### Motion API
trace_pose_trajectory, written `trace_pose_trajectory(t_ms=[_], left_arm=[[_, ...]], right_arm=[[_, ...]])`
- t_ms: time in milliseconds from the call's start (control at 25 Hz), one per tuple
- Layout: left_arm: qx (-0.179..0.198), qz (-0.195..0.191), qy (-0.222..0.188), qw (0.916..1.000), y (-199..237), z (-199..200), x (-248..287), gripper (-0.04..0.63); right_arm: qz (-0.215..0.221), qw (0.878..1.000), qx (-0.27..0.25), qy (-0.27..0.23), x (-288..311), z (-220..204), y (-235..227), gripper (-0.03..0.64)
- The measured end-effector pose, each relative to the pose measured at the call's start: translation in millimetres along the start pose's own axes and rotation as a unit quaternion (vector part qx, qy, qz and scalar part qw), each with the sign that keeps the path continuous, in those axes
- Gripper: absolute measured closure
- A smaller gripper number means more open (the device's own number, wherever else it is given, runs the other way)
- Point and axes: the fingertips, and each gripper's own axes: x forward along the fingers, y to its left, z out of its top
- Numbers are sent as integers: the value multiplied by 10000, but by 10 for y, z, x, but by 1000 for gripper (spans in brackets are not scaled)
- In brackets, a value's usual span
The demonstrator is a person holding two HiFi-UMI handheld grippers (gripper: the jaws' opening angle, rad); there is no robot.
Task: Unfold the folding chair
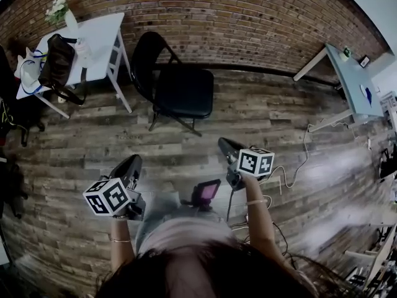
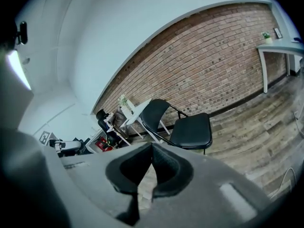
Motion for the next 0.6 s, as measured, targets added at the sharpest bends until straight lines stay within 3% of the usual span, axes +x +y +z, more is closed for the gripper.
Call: trace_pose_trajectory(t_ms=[320,600], left_arm=[[136,-170,187,9996,-344,-212,-136,597],[309,-499,271,9979,-560,-273,-213,598]], right_arm=[[289,9992,-212,-183,-363,-50,400,614],[33,9962,-670,-552,-596,-31,657,615]])
